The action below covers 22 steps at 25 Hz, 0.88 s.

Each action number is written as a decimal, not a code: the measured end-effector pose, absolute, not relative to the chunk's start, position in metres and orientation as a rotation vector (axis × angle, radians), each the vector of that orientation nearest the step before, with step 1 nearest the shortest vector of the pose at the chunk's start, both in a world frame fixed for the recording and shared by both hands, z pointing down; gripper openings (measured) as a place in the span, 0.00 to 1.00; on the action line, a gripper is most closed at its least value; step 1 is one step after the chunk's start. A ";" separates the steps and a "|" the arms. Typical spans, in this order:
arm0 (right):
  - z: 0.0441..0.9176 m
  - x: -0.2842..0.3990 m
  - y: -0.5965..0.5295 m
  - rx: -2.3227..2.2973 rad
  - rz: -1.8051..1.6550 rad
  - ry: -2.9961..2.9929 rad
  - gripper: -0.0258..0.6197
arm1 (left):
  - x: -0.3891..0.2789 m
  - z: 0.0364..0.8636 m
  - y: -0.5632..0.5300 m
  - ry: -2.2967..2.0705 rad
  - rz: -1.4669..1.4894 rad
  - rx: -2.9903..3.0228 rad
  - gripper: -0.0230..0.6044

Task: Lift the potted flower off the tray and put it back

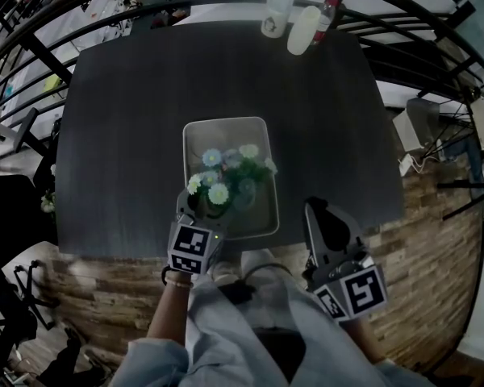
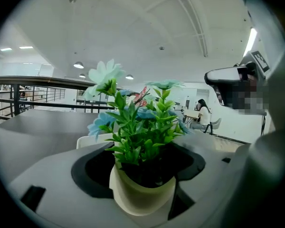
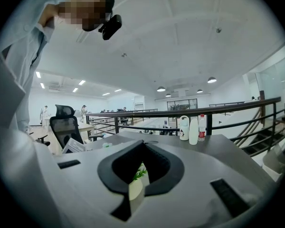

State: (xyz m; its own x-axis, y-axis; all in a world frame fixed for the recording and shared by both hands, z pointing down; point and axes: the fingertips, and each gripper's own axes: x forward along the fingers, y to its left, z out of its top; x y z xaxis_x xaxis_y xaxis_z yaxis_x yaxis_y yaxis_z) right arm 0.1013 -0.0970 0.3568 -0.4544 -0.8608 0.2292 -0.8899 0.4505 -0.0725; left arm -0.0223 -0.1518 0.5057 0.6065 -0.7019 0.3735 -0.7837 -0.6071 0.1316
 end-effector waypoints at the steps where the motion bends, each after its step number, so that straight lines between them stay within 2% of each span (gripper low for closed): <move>1: 0.358 0.101 -0.098 1.543 0.274 -2.537 0.04 | -0.023 0.504 -0.153 -1.220 0.406 2.560 0.55; 4: 0.359 0.103 -0.099 1.541 0.281 -2.538 0.04 | -0.017 0.500 -0.153 -1.223 0.404 2.594 0.42; 6: 0.359 0.105 -0.100 1.538 0.286 -2.539 0.04 | -0.012 0.498 -0.153 -1.221 0.412 2.599 0.37; 15: 0.362 0.111 -0.098 1.558 0.322 -2.530 0.04 | -0.007 0.496 -0.152 -1.226 0.412 2.608 0.29; 22: 0.357 0.112 -0.099 1.552 0.305 -2.542 0.04 | -0.007 0.489 -0.149 -1.223 0.416 2.589 0.27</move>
